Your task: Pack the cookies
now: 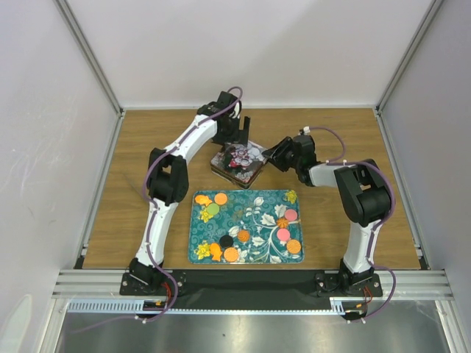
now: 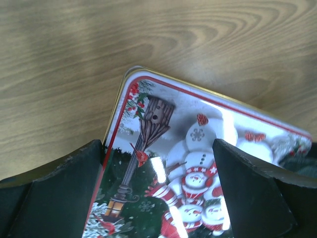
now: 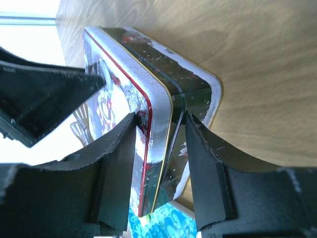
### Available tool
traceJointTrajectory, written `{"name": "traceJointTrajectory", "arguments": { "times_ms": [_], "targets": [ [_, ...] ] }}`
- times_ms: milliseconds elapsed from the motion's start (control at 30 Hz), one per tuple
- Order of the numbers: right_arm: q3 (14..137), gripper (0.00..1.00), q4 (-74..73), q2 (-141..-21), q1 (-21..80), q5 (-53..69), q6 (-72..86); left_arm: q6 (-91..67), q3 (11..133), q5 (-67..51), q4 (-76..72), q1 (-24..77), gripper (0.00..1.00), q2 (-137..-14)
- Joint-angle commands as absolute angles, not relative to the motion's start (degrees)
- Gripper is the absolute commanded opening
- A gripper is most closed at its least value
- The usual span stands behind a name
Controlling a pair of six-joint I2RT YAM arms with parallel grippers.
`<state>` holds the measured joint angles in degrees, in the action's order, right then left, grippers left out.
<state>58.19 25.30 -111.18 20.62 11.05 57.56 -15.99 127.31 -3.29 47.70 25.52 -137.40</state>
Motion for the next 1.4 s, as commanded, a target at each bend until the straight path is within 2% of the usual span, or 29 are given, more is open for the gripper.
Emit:
{"name": "traceJointTrajectory", "arguments": {
  "times_ms": [0,500,833,967,1000,1033,1067,1167,1200,1267,1300,1367],
  "targets": [
    [56.1,0.00,22.2,-111.1,26.9,17.1,60.0,-16.2,130.0,-7.5,46.1,27.3,0.97,-140.1],
    [56.7,0.00,36.0,-123.0,26.9,26.0,71.5,-16.3,129.8,-8.5,45.3,27.2,0.97,-139.0],
    [59.9,0.01,24.0,-117.0,23.7,22.9,62.1,-17.5,125.1,-9.0,41.6,25.2,0.97,-135.7],
    [63.1,0.18,20.1,-114.5,21.2,23.6,58.5,-18.7,125.8,-9.8,39.6,22.9,0.97,-133.2],
    [64.0,0.26,19.5,-114.2,20.5,23.9,57.1,-18.8,125.6,-9.8,38.2,22.3,0.97,-132.5],
    [65.6,0.30,18.2,-113.2,20.0,24.3,56.3,-19.0,125.7,-9.8,37.6,21.5,0.98,-130.7],
    [66.4,0.41,17.9,-112.8,18.7,24.6,55.7,-19.1,125.7,-9.6,36.9,20.9,0.98,-129.8],
    [70.1,0.55,14.8,-110.4,17.1,25.1,52.5,-19.5,125.8,-8.9,34.5,19.3,0.98,-125.7],
    [70.7,0.65,13.9,-109.6,16.1,25.1,51.6,-19.5,125.8,-8.3,34.2,19.0,0.98,-124.3],
    [72.1,0.76,11.0,-106.3,15.1,24.3,48.9,-19.6,125.0,-7.5,33.7,18.3,0.99,-120.1],
    [72.2,0.98,9.5,-105.0,14.2,24.0,48.1,-19.5,124.2,-6.3,33.6,18.3,0.99,-118.5],
    [71.4,1.00,8.3,-102.0,13.4,22.9,45.6,-19.8,119.4,-5.7,33.3,18.4,0.98,-112.4]
  ]
}}
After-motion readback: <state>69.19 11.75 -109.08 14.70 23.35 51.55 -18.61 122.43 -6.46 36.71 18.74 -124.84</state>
